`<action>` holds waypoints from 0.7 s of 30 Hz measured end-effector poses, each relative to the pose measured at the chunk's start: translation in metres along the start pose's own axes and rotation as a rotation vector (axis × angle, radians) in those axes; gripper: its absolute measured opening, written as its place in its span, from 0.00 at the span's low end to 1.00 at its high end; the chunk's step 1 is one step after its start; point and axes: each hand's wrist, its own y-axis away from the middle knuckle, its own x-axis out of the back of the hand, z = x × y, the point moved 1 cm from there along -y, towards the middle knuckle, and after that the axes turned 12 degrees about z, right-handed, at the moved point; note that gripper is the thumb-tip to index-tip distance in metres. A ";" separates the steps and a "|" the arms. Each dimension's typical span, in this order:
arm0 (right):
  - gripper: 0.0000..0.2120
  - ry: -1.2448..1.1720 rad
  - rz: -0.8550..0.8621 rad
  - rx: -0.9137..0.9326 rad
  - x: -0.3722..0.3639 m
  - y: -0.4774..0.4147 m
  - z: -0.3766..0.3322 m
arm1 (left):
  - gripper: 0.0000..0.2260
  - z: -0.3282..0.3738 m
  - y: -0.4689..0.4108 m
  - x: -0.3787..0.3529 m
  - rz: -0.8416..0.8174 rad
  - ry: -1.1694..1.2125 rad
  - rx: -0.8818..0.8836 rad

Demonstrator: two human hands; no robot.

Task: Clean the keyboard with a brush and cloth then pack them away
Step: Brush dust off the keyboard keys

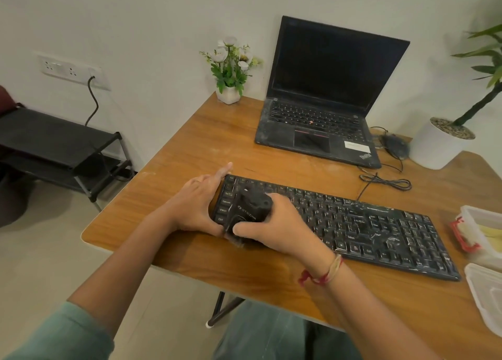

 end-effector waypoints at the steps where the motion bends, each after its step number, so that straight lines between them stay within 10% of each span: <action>1: 0.11 0.019 0.015 -0.012 0.003 -0.001 0.002 | 0.60 0.000 0.000 0.000 -0.002 -0.004 0.005; 5: 0.13 0.173 0.226 -0.045 0.020 -0.007 0.008 | 0.60 0.000 0.002 0.000 -0.002 -0.015 0.038; 9: 0.13 0.112 -0.011 0.087 0.005 0.003 -0.005 | 0.60 -0.001 0.000 0.000 -0.005 -0.003 0.021; 21: 0.12 0.131 0.113 0.043 0.008 -0.022 -0.009 | 0.61 0.002 0.002 0.002 -0.001 -0.019 0.006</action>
